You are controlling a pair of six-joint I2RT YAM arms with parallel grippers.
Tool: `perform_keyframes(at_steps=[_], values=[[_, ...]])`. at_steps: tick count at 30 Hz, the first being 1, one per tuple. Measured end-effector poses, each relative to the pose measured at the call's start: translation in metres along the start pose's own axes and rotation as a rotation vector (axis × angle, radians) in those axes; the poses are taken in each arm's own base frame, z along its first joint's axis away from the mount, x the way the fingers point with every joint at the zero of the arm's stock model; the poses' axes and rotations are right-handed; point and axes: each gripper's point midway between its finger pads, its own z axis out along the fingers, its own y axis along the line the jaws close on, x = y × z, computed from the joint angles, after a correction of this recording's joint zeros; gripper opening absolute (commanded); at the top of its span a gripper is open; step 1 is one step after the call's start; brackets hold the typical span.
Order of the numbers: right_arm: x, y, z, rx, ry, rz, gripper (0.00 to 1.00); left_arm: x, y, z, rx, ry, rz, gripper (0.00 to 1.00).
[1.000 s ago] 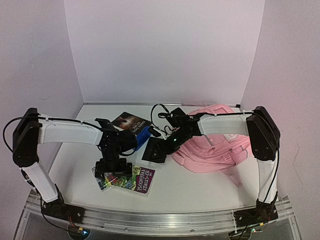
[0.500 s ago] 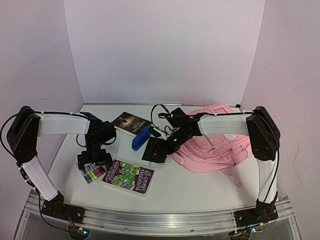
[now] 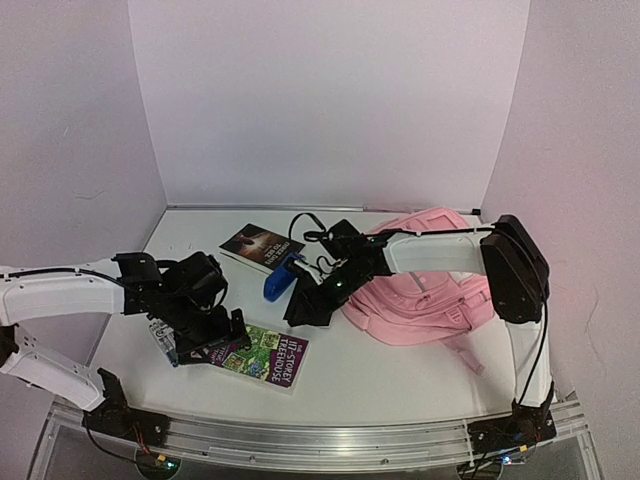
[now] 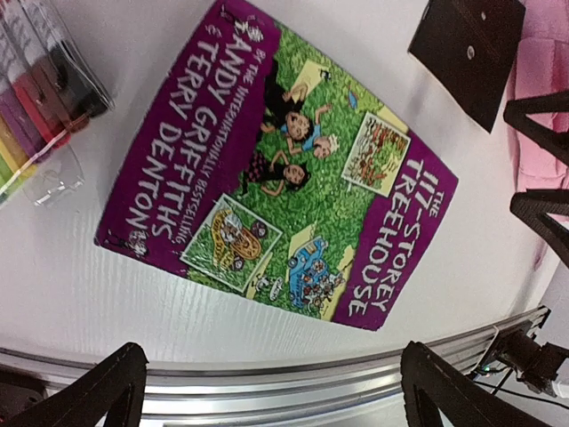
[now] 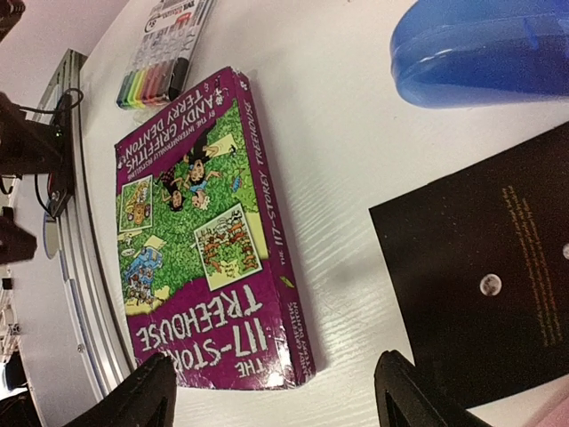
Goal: Pack the student bag
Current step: Pick up the book from the center of the board.
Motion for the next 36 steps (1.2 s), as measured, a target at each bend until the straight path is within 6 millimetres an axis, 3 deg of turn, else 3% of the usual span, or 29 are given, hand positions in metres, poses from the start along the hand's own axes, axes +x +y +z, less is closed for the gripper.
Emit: perform_keyframes(at_steps=[7,13,18,28,31,36], values=[[0.015,0.002,0.029,-0.014,0.059,-0.003,0.80,0.032,-0.006,0.039,-0.030,0.108,-0.032,1.00],[0.024,0.005,0.039,-0.025,0.089,-0.021,0.80,0.038,0.016,0.069,-0.047,0.118,-0.118,1.00],[0.031,0.013,0.040,-0.076,0.110,-0.024,0.77,0.025,0.008,0.078,-0.013,0.099,-0.139,0.99],[0.064,0.030,0.041,-0.211,0.202,0.027,0.61,-0.032,0.002,0.082,0.026,0.029,-0.156,0.89],[0.071,0.032,0.040,-0.228,0.223,0.042,0.60,-0.037,-0.001,0.083,0.039,0.015,-0.127,0.81],[0.073,0.029,0.039,-0.201,0.227,0.046,0.61,-0.045,-0.008,0.079,0.071,-0.020,-0.085,0.57]])
